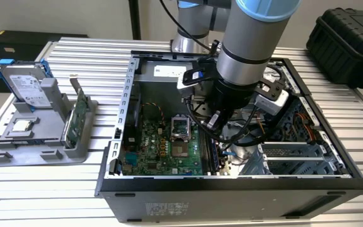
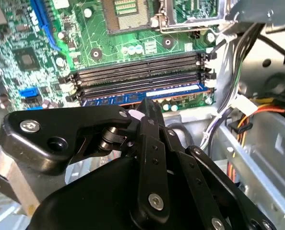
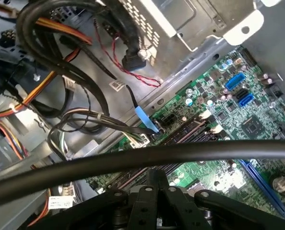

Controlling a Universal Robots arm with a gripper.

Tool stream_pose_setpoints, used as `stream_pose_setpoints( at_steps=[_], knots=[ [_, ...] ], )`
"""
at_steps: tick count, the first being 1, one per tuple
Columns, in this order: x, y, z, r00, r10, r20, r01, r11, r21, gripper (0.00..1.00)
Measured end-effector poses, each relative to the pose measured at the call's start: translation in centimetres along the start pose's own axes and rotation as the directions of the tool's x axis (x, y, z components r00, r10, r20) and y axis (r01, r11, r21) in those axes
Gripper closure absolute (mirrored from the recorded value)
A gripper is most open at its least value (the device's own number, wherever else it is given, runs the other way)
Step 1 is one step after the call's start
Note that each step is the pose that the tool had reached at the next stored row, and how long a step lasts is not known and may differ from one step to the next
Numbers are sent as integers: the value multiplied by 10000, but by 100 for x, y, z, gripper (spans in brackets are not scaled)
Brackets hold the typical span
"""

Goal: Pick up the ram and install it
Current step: 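Press down the ram until it locks into place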

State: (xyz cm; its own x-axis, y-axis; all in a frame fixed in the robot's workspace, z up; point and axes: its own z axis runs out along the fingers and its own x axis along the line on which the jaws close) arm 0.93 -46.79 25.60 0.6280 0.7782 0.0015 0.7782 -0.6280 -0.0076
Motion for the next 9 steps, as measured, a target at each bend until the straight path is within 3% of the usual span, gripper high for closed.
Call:
stream_pose_setpoints(
  at_steps=[4, 9],
  knots=[
    [-1, -1, 0, 9975, -711, 6, 711, 9975, 1, 100],
    [-3, -4, 1, 9872, -1596, 13, 1596, 9872, 3, 100]
  ],
)
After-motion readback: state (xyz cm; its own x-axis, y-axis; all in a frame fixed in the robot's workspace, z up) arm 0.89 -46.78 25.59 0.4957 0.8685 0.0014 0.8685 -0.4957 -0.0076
